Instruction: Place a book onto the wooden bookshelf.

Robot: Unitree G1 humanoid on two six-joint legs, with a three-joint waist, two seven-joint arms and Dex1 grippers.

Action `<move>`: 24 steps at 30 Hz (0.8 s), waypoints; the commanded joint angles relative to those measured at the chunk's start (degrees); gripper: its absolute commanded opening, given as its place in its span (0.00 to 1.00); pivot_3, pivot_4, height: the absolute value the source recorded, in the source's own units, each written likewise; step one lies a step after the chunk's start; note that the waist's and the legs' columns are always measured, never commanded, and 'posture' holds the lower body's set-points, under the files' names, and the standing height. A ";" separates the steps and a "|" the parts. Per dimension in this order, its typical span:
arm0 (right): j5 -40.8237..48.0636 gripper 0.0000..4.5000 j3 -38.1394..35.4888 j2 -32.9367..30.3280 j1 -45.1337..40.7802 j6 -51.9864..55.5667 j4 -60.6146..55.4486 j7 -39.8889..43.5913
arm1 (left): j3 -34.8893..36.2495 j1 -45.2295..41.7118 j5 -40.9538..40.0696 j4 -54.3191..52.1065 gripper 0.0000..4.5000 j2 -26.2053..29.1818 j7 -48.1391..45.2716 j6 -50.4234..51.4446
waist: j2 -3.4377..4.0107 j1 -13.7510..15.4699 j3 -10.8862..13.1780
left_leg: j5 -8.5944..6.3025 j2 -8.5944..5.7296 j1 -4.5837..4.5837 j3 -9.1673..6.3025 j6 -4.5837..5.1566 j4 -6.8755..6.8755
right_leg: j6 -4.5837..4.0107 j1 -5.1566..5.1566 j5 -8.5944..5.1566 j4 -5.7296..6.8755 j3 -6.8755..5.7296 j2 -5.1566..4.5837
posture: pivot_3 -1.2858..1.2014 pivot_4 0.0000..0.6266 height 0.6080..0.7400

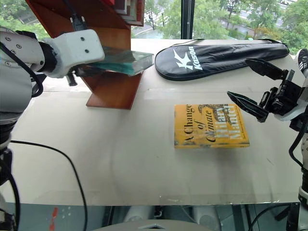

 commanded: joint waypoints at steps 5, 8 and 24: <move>2.98 1.00 0.32 -1.05 -3.86 4.10 -0.78 -2.83 | 28.59 3.02 -23.95 -20.63 0.50 -19.20 -1.56 31.39 | 0.01 -0.03 -0.02 | 0.01 0.01 -0.07 -0.01 -0.02 -0.02 | 0.01 0.01 -0.01 -0.17 -0.11 -0.12 | 0.52 0.24 1.00; 3.37 1.00 0.24 -1.40 -4.45 5.32 -0.85 -2.69 | 33.29 8.94 -29.56 -25.82 0.50 -25.55 0.70 34.16 | 0.04 -0.11 -0.04 | 0.01 0.01 -0.10 -0.06 -0.02 0.03 | 0.02 0.04 -0.01 -0.16 -0.20 -0.12 | 0.52 0.24 1.00; -5.94 1.00 -5.17 -7.79 13.12 7.35 -4.85 -4.58 | 26.40 52.05 -27.58 -16.57 0.50 -30.62 15.74 -8.93 | 0.14 1.29 -0.21 | 0.00 -0.01 0.27 -0.08 -0.03 -0.10 | -0.10 0.25 0.08 -0.16 -0.11 -0.44 | 0.52 0.24 1.00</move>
